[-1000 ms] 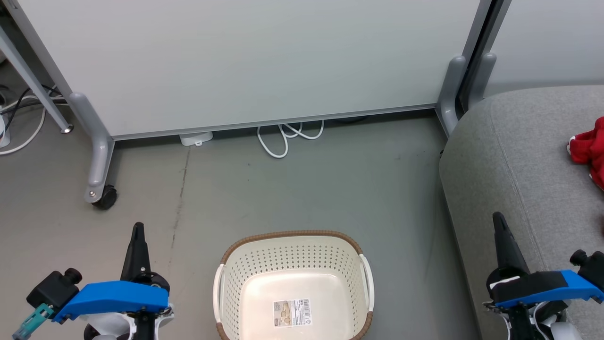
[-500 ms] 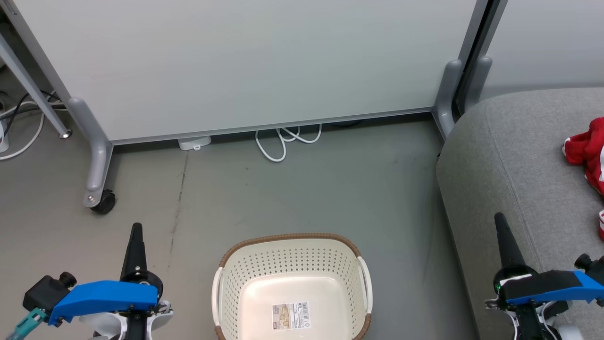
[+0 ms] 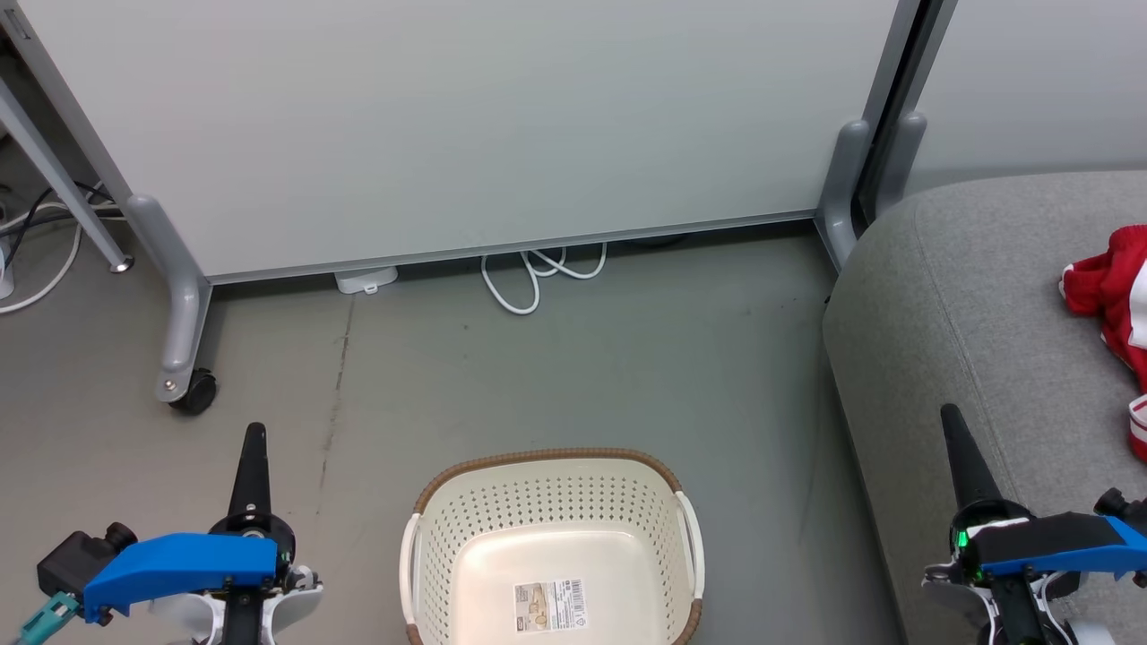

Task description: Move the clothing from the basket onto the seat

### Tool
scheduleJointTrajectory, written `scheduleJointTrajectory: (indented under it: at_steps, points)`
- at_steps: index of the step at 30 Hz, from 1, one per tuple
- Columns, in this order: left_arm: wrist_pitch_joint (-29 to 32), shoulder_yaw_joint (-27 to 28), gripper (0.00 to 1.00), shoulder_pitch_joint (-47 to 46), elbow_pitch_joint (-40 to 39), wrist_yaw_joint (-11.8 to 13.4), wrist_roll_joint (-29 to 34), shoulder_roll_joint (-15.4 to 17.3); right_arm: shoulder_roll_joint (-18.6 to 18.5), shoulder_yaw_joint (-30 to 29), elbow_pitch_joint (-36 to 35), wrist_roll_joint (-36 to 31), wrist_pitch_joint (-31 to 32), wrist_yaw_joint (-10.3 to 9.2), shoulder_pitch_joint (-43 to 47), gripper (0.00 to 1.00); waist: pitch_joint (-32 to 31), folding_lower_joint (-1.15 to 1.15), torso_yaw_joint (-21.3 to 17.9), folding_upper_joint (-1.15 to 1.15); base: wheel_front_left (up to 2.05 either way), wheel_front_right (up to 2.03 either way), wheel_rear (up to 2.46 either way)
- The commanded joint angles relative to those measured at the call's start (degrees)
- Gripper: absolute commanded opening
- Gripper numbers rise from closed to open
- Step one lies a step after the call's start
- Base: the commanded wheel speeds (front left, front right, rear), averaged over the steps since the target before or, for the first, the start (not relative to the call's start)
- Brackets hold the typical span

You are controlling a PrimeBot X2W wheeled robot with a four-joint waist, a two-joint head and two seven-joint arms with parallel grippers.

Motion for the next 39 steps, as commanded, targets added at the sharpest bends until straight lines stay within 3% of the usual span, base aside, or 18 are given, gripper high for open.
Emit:
scheduleJointTrajectory:
  at_steps: [1, 39]
  points:
    - [0.5, 0.3, 0.00, -0.7, -0.7, -0.1, -1.6, 0.3, -0.1, -0.2, -0.6, 1.8, 0.5, 0.02, 0.4, 0.00, -0.1, 0.00, 0.0, 0.00, 0.00, 0.00, 0.00]
    - [5.1, 1.9, 0.00, -0.5, -1.4, -0.1, -18.5, 0.2, -0.1, -1.1, -0.7, 19.9, 5.1, 0.02, 0.8, 0.00, -1.8, 0.00, -1.0, 0.00, 0.00, 0.00, 0.00]
